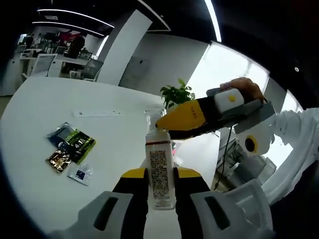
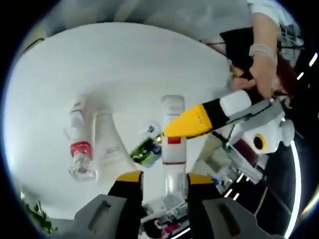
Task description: Arrange the skincare products in the storage area until every visible bottle or jar stands upright without overlapping.
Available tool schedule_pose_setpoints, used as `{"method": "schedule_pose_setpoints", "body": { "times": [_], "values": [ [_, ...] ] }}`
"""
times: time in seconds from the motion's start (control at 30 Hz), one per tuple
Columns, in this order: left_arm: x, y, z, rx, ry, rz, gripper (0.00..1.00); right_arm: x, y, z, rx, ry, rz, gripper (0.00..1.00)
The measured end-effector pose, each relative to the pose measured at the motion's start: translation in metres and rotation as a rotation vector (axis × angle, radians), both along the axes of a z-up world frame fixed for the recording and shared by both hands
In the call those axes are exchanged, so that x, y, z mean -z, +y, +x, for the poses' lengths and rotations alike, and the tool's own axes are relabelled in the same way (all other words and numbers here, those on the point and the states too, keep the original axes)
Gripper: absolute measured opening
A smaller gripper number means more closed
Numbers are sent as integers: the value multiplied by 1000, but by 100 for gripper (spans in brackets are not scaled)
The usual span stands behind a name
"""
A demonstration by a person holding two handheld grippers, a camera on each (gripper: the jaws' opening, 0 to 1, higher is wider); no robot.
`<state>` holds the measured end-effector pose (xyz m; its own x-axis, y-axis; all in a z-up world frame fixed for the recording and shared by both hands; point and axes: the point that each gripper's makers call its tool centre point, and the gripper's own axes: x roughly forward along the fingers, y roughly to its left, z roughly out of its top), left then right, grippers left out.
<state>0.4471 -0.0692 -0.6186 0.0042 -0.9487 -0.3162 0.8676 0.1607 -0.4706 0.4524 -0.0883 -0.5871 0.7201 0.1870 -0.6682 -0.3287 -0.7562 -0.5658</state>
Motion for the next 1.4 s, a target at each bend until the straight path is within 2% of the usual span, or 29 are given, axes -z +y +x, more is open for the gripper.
{"method": "schedule_pose_setpoints", "body": {
  "times": [0.1, 0.37, 0.5, 0.57, 0.73, 0.87, 0.93, 1.03, 1.07, 1.13, 1.17, 1.27, 1.37, 1.4],
  "values": [
    [0, 0, 0, 0, 3, -1, 14, -4, -4, -1, 31, -5, 32, 27],
    [0, -1, -2, 5, -2, -3, 14, -15, -13, -4, 143, 9, 186, 27],
    [-2, -3, -4, 14, -12, -13, 14, -20, -23, -4, 236, 31, 304, 27],
    [-2, -3, -5, 13, -30, -15, 14, -21, -27, -5, 268, 40, 349, 27],
    [-5, -5, -7, 23, -62, -25, 14, -28, -45, -3, 423, 57, 522, 29],
    [-11, -7, -13, 48, -133, -41, 14, -26, -58, -5, 525, 83, 623, 30],
    [-10, -6, -14, 50, -144, -35, 14, -24, -62, -8, 570, 113, 674, 30],
    [-10, -6, -15, 52, -174, -33, 14, -25, -68, -12, 674, 168, 806, 28],
    [-10, -6, -15, 55, -197, -35, 14, -27, -69, -12, 693, 174, 836, 28],
    [-12, -6, -19, 63, -206, -42, 14, -27, -69, -15, 711, 201, 873, 28],
    [-15, -6, -23, 67, -217, -56, 14, -28, -69, -18, 748, 216, 918, 28],
    [-19, -7, -27, 81, -239, -82, 14, -30, -65, -20, 783, 263, 1028, 29],
    [-21, -8, -27, 85, -286, -90, 14, -29, -61, -28, 849, 336, 1128, 28],
    [-22, -8, -33, 95, -311, -104, 14, -31, -56, -30, 859, 368, 1183, 28]
  ]
}}
